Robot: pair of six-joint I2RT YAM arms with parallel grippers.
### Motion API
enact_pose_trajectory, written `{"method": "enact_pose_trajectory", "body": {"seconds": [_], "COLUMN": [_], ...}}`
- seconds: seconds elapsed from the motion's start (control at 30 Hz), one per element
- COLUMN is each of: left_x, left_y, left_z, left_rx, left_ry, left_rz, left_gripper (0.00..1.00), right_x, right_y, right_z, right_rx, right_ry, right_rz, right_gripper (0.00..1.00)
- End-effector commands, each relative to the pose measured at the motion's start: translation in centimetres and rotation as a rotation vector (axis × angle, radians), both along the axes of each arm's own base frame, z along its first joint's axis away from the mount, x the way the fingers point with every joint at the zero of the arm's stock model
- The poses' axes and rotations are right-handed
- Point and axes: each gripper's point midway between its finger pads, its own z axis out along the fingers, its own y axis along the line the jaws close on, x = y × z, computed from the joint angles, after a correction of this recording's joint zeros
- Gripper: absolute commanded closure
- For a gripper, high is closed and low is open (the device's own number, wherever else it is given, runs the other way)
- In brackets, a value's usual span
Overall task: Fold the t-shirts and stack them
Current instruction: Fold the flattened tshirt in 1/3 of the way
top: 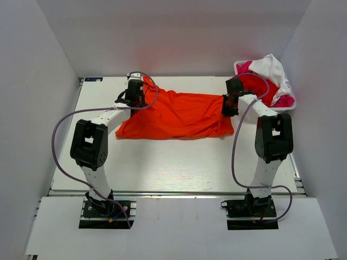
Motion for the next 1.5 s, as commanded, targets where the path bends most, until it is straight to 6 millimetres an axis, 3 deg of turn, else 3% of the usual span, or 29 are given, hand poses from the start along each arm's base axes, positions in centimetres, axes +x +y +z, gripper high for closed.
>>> {"method": "enact_pose_trajectory", "body": {"seconds": [0.0, 0.2, 0.37, 0.43, 0.47, 0.5, 0.53, 0.57, 0.7, 0.73, 0.77, 0.8, 1.0, 1.07, 1.13, 1.17, 1.23, 1.3, 1.4, 1.43, 1.47], "left_x": [1.5, 1.0, 0.1, -1.1, -1.9, -2.3, -2.7, -3.5, -3.5, -3.2, -2.5, -1.9, 0.2, 0.7, 1.3, 1.7, 2.2, 2.7, 3.5, 4.2, 4.4], "left_y": [1.7, 3.8, 3.8, 4.1, 4.3, 4.4, 4.5, 4.7, 4.8, 4.7, 4.5, 4.1, 3.2, 3.2, 4.3, 4.3, 4.7, 4.6, 4.9, 4.6, 4.4], "left_z": [2.5, 2.0, 4.0, 4.8, 4.1, 5.9, 6.3, 5.5, 7.1, 6.5, 7.3, 5.8, 3.2, 1.5, 0.8, 0.9, -0.1, 1.2, 3.0, 4.6, 5.2], "left_rx": [-0.025, -0.056, -0.112, -0.132, -0.137, -0.16, -0.169, -0.169, -0.183, -0.167, -0.17, -0.159, -0.141, -0.125, -0.109, -0.111, -0.111, -0.127, -0.145, -0.149, -0.142], "left_ry": [-0.084, -0.117, -0.188, -0.217, -0.211, -0.266, -0.289, -0.288, -0.347, -0.326, -0.335, -0.291, -0.239, -0.21, -0.201, -0.194, -0.17, -0.183, -0.228, -0.257, -0.259], "left_rz": [0.128, 0.208, 0.208, 0.212, 0.216, 0.214, 0.214, 0.214, 0.207, 0.204, 0.203, 0.194, 0.174, 0.183, 0.238, 0.254, 0.282, 0.287, 0.295, 0.277, 0.262], "left_gripper": [1.0, 1.0, 1.0, 1.0, 1.0, 1.0, 1.0, 1.0, 1.0, 1.0, 1.0, 1.0, 1.0, 1.0, 1.0, 0.99, 0.9, 0.02, 0.01, 0.01, 0.01], "right_x": [1.9, 1.5, 1.1, 0.7, 0.1, 0.0, 0.0, -0.6, -0.3, -0.1, 0.1, 0.5, 1.7, 2.5, 3.2, 3.5, 3.7, 3.6, 3.2, 2.7, 2.4], "right_y": [-0.3, -1.5, -1.8, -1.8, -1.9, -1.9, -1.8, -1.8, -1.5, -1.6, -1.5, -1.4, -1.2, -1.4, -1.4, -1.1, -0.8, 0.0, 0.1, 0.1, 0.2], "right_z": [0.8, 0.2, 1.3, 2.3, 2.0, 2.9, 3.1, 2.6, 3.3, 3.4, 3.1, 3.4, 1.6, 1.4, 1.0, 1.4, 1.5, 2.2, 3.1, 3.5, 4.0], "right_rx": [0.004, -0.012, -0.005, -0.006, -0.003, 0.007, 0.009, 0.005, 0.012, 0.015, 0.015, 0.019, 0.017, 0.009, 0.009, 0.017, 0.023, 0.048, 0.048, 0.049, 0.05], "right_ry": [-0.05, -0.044, -0.08, -0.101, -0.089, -0.114, -0.127, -0.114, -0.141, -0.145, -0.139, -0.147, -0.109, -0.122, -0.135, -0.147, -0.148, -0.16, -0.177, -0.182, -0.193], "right_rz": [-0.001, -0.054, -0.044, -0.029, -0.027, -0.025, -0.02, -0.014, 0.009, 0.005, 0.009, 0.018, 0.008, -0.006, 0.005, 0.014, 0.048, 0.086, 0.118, 0.127, 0.142], "right_gripper": [1.0, 1.0, 1.0, 1.0, 1.0, 1.0, 1.0, 1.0, 1.0, 1.0, 1.0, 1.0, 1.0, 0.99, 0.82, 0.82, 0.67, 0.6, 0.34, 0.15, 0.1]}}
